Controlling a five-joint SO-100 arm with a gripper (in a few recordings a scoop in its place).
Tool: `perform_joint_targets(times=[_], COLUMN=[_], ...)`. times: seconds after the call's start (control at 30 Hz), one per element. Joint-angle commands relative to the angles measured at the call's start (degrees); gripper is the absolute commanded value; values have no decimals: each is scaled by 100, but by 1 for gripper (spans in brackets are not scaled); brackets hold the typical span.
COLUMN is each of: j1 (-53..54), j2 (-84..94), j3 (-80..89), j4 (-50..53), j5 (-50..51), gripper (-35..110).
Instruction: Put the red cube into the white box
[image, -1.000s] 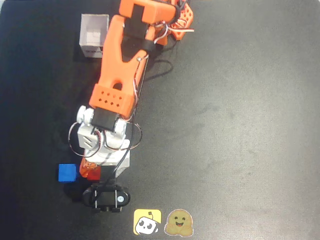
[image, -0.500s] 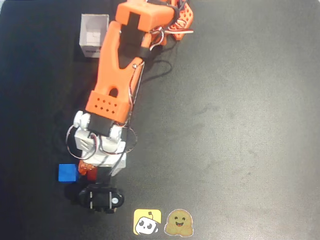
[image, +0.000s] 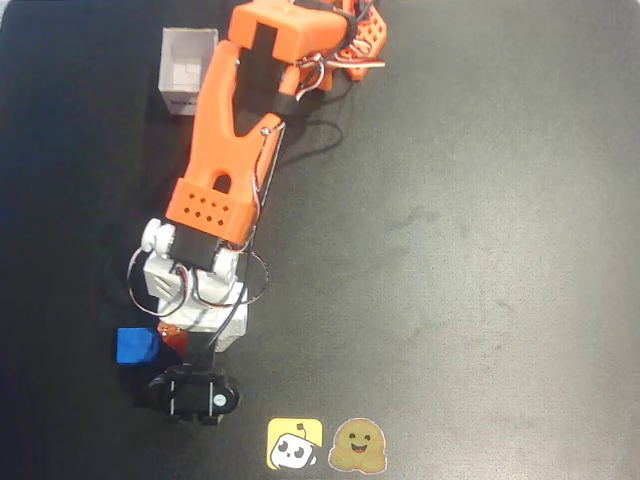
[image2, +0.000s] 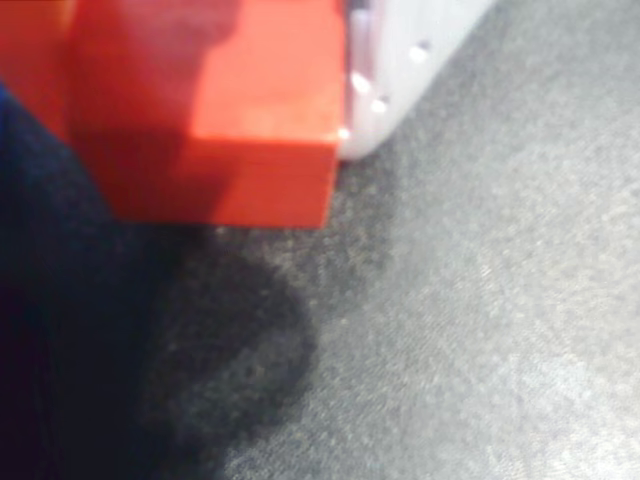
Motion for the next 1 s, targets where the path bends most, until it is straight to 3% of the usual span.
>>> perform_joint_targets(times=[0.0,0.43,0.97], j1=[-9,255,1248], j2=[105,220,1925], j3=[-369,-1969,-659], j4=[193,1960,2426], j5=[26,-9,-888], gripper=[0,0,0])
